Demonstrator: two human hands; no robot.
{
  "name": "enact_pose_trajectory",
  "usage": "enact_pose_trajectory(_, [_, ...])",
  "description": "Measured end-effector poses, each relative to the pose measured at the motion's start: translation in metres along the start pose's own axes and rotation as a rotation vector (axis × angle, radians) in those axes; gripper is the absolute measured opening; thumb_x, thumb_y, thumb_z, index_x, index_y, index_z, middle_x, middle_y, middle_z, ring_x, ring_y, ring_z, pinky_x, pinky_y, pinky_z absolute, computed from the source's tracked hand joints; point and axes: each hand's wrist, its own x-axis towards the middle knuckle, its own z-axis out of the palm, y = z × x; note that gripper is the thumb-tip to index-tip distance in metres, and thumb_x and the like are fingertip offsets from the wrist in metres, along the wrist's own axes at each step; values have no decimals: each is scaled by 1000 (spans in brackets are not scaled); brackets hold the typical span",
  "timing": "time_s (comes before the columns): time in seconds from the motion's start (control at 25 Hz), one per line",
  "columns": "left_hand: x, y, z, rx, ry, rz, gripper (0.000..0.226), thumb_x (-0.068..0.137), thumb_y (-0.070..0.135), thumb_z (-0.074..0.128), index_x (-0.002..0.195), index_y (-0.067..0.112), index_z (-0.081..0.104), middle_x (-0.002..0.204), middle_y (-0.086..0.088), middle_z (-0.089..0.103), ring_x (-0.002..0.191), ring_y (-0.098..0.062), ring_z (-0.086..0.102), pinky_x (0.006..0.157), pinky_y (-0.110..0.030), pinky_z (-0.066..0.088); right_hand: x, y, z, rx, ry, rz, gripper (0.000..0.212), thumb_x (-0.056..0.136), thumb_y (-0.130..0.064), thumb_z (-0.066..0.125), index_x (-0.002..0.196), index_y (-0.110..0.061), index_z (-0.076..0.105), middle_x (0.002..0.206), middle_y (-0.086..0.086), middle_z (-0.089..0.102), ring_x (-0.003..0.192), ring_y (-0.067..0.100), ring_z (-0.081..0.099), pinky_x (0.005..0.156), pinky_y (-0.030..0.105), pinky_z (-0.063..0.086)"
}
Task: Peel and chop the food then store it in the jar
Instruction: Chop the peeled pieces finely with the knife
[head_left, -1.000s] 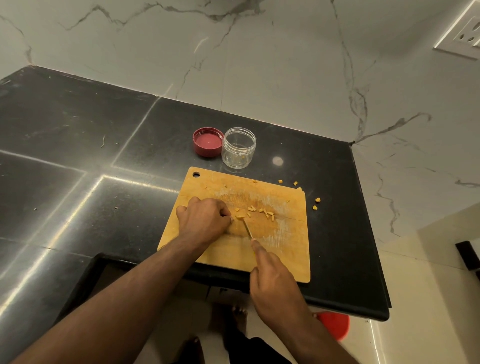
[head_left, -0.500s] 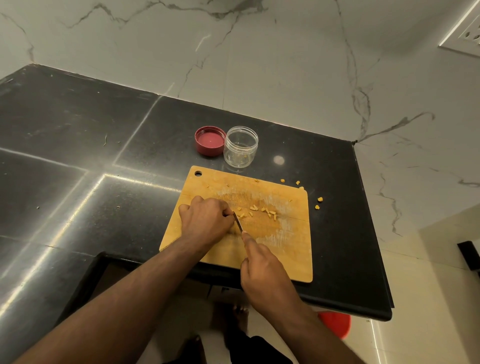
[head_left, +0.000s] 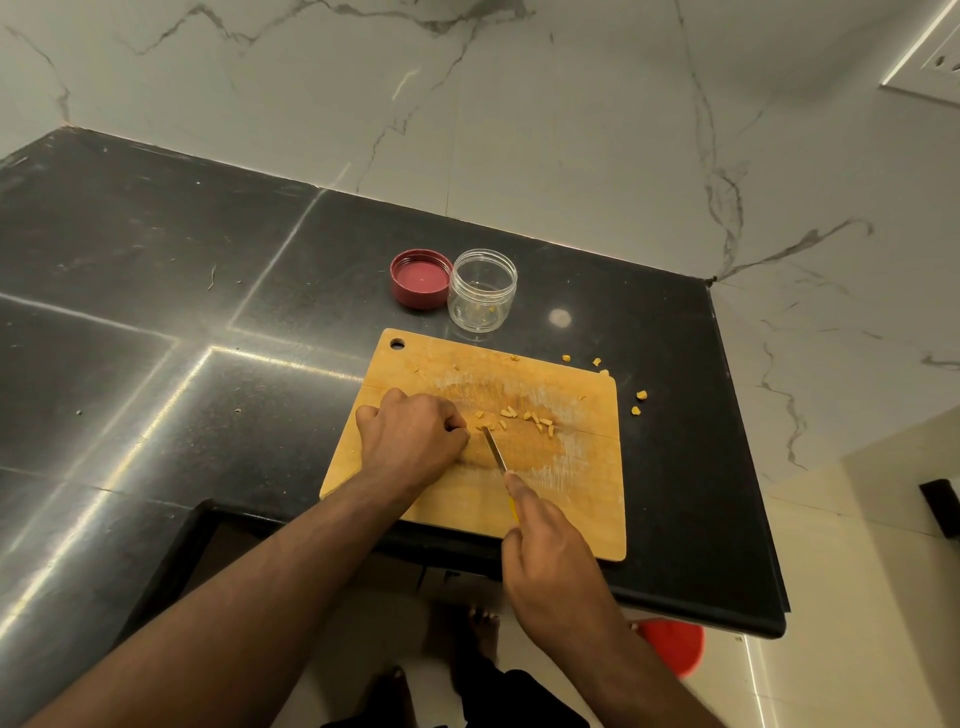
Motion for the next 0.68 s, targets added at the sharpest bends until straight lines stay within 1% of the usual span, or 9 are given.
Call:
enact_pose_trajectory(0.08, [-1,0,0,-7,3,-2,16,90,44,60,94,35,73,93,18,66,106,-14,46,87,-42,30,7,-3,2,14,-15,-10,53,104,-21,36,155,-26,24,143,-7,45,117,0,44,95,11,34])
enact_pose_trajectory(0.16, [-1,0,0,-7,8,-12,17,91,45,59,93,36,74,92,18,66,105,-14,46,86,-42,30,13,-5,6,-1,-25,-29,53,103,-20,36,155,-25,24,145,-4,45,124,6,45,100,17,37])
enact_pose_trajectory(0.24, [-1,1,0,-6,14,-18,17,91,45,59,90,36,74,91,17,66,105,-14,47,86,-42,30,19,-6,8,-17,-35,-30,53,103,-20,36,154,-25,25,142,-3,47,121,9,48,99,22,40])
enact_pose_trajectory(0.36, [-2,2,-1,-8,13,-28,16,91,44,59,86,36,72,89,17,65,105,-14,46,86,-42,29,25,-3,9,-45,-62,-28,54,102,-20,36,154,-26,24,141,-1,48,121,12,48,100,24,41])
enact_pose_trajectory(0.52, [0,3,-2,1,-4,-42,17,91,44,59,90,35,73,92,17,66,107,-15,47,85,-42,28,32,0,8,-51,-99,-37,53,103,-19,36,155,-22,25,145,1,46,127,11,44,102,21,35])
enact_pose_trajectory(0.68, [1,2,-3,3,-9,-48,19,91,46,60,93,35,74,94,18,67,109,-15,47,84,-41,25,23,3,7,-2,-106,-13,54,103,-20,36,155,-25,24,148,-2,44,130,8,42,105,19,35])
